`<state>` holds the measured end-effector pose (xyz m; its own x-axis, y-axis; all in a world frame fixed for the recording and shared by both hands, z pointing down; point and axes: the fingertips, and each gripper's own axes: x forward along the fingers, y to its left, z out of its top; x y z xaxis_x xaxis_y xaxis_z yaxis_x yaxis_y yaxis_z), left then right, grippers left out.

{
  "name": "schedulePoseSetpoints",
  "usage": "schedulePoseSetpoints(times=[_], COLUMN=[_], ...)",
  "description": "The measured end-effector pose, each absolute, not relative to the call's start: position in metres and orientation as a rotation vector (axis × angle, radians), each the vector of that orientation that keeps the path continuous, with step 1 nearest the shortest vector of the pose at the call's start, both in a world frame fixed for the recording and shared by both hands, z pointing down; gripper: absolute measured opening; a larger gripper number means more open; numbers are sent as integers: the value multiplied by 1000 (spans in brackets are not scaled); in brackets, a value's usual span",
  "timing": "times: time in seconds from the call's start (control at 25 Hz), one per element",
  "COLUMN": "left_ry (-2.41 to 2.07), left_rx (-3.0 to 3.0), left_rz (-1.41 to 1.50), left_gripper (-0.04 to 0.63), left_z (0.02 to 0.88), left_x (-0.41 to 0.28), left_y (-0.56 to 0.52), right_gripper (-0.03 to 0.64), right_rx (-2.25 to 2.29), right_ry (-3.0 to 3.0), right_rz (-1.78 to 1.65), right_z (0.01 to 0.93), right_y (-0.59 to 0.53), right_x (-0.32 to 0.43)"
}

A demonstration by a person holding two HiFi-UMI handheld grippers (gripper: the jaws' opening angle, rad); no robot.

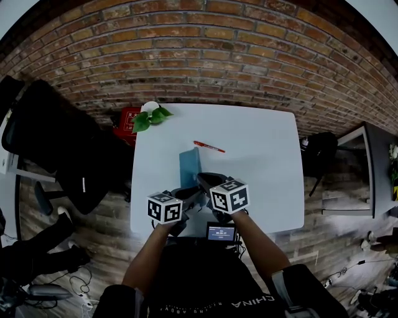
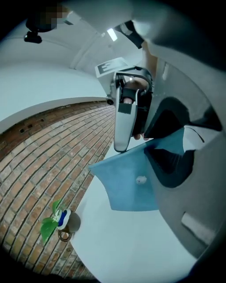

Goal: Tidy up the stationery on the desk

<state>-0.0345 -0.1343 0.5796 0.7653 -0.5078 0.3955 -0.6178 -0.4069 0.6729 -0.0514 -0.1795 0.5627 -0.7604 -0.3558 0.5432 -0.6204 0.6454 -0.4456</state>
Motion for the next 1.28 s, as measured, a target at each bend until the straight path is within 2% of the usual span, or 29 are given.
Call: schedulePoseSetpoints(times=[0.24,0.52,0.64,0.68,0.8,0.96,1.12,1.16,1.24,1.28], left_ry=[-856,-912,-907,-909,-916,-1049,-1254,-1272,-1238,-1204], left_rx=[2064,1988,1956,1954,1954,1999,2040,2038,2027,2024], left_rz=[133,230,254,257,261,336,538,591,691,737], left_gripper=[74,51,44,8,8,9,10,29,150,158], left_z=[585,618,633,635,640,637,637,639,648,653], left_x=[-35,-48,-52,-51,-51,-87,-144,-154,-163,-162], left_y=[-136,-125,-119,-120,-123,-140,-164,-168,-171,-171], right_gripper=[12,63,60,60,63,86,110,112,120,123], right_rx=[776,1050,1017,1001,979,942,894,887,875,871], right_ry=[-2442,-2326,-2251,-2236,-2191,-2155,-2123,-2119,-2114,-2112], right_rz=[850,872,938,963,997,1042,1078,1084,1098,1105], right_z=[569,593,618,623,636,648,660,662,665,666], right_y=[-182,-204,-198,-196,-191,-185,-177,-175,-172,-171], right_x=[-48,-8,2,3,6,10,6,4,1,0])
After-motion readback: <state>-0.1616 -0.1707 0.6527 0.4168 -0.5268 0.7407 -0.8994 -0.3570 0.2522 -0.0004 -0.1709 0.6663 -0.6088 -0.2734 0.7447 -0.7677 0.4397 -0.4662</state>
